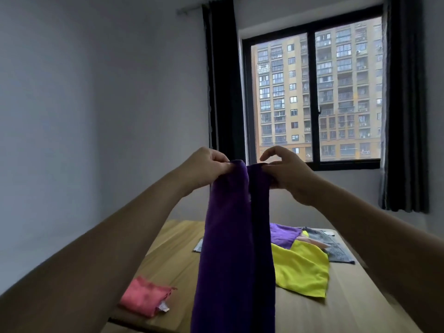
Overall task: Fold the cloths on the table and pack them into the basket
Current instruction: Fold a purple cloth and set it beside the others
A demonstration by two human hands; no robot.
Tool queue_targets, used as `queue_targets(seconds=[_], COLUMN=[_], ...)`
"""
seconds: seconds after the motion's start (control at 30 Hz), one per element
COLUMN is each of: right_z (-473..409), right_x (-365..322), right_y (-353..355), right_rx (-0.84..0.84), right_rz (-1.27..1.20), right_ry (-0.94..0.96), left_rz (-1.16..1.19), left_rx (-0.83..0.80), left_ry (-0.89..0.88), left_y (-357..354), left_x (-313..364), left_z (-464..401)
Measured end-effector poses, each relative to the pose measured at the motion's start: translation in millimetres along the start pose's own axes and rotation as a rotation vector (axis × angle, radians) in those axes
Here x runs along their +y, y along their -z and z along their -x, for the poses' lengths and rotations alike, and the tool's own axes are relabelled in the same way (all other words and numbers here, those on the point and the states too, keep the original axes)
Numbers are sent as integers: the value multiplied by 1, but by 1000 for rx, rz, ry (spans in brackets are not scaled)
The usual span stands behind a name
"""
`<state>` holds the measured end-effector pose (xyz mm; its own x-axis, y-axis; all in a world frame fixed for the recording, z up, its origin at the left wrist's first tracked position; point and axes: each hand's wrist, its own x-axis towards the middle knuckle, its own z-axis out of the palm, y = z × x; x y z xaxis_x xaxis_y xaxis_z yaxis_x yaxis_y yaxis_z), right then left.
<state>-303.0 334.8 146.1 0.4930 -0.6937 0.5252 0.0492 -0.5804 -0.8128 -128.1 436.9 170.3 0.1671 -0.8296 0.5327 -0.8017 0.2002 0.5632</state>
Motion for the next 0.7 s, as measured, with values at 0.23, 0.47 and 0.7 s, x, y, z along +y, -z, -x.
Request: queue_targets(seconds=[0.23, 0.47, 0.7], right_z=[26, 40, 47], right_x=[-44, -73, -85], right_y=[5, 11, 19], right_rx=[-30, -112, -129], right_rz=[97, 87, 296], right_ry=[63, -29, 89], left_rz=[-104, -188, -242], left_rx=[162, 172, 183], left_ry=[-159, -230, -233], left_y=[17, 18, 26], left_x=[29, 58, 70], left_z=[17, 25, 29])
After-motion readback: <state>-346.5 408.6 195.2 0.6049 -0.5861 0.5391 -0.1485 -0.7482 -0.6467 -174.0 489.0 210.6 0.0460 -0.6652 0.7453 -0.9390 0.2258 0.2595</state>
